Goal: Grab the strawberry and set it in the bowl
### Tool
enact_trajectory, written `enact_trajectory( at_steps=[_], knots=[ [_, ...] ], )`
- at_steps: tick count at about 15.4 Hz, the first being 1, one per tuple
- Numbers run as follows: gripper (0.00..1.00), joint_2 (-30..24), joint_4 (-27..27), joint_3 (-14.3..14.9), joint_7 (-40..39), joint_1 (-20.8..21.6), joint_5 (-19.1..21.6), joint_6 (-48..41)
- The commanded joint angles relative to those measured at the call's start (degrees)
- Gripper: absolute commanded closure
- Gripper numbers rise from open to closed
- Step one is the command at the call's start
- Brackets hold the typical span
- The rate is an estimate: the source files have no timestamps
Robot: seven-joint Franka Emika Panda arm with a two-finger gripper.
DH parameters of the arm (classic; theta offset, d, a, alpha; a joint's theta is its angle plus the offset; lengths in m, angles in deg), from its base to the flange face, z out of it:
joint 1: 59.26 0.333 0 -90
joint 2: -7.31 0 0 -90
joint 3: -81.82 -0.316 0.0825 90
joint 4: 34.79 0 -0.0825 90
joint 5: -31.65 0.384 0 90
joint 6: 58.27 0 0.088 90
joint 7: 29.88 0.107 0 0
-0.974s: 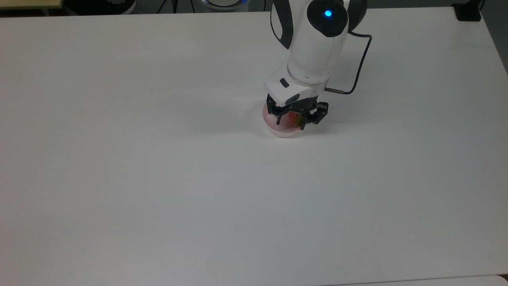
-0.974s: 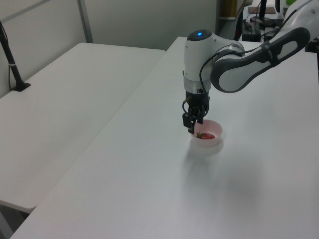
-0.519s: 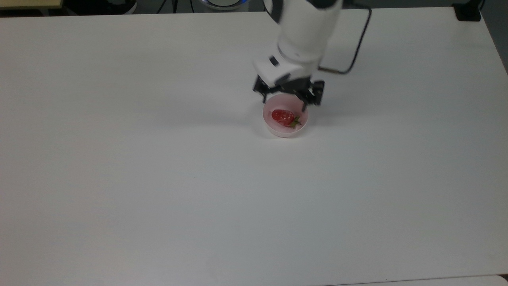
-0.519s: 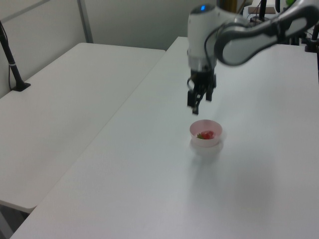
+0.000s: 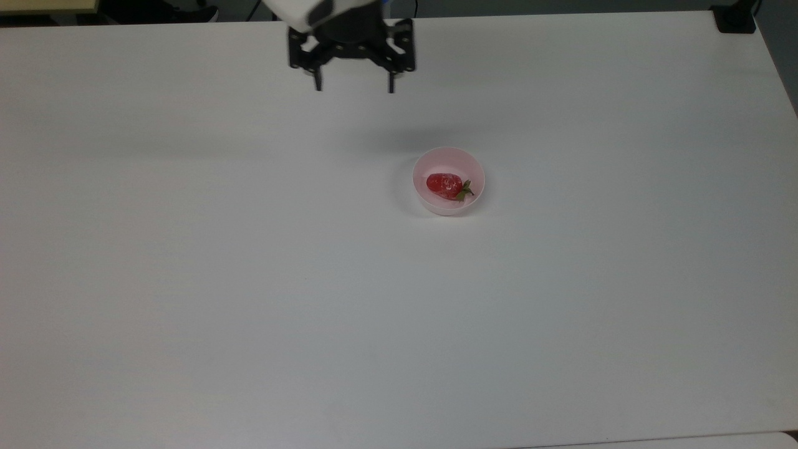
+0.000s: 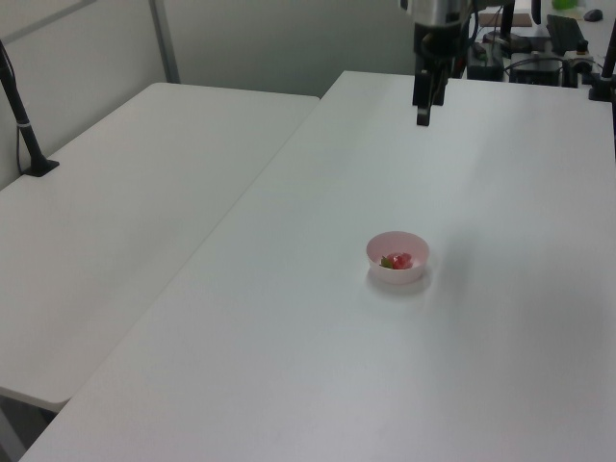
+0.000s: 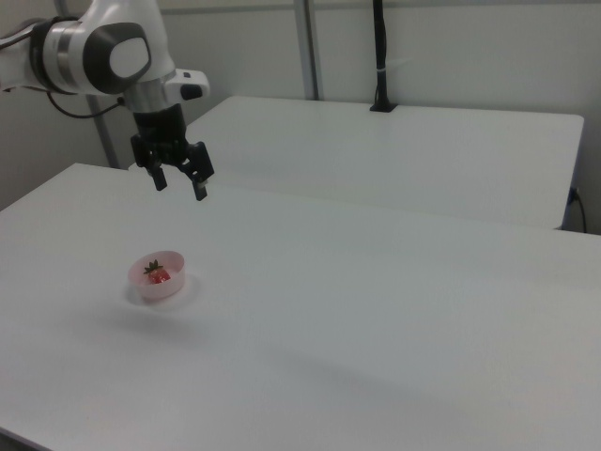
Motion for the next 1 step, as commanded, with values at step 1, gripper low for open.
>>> enact_trajectory(
  at_steps=[1],
  knots=[
    [0.0, -1.15, 1.4, -1.31, -1.02, -3.29, -1.01, 0.35]
  ],
)
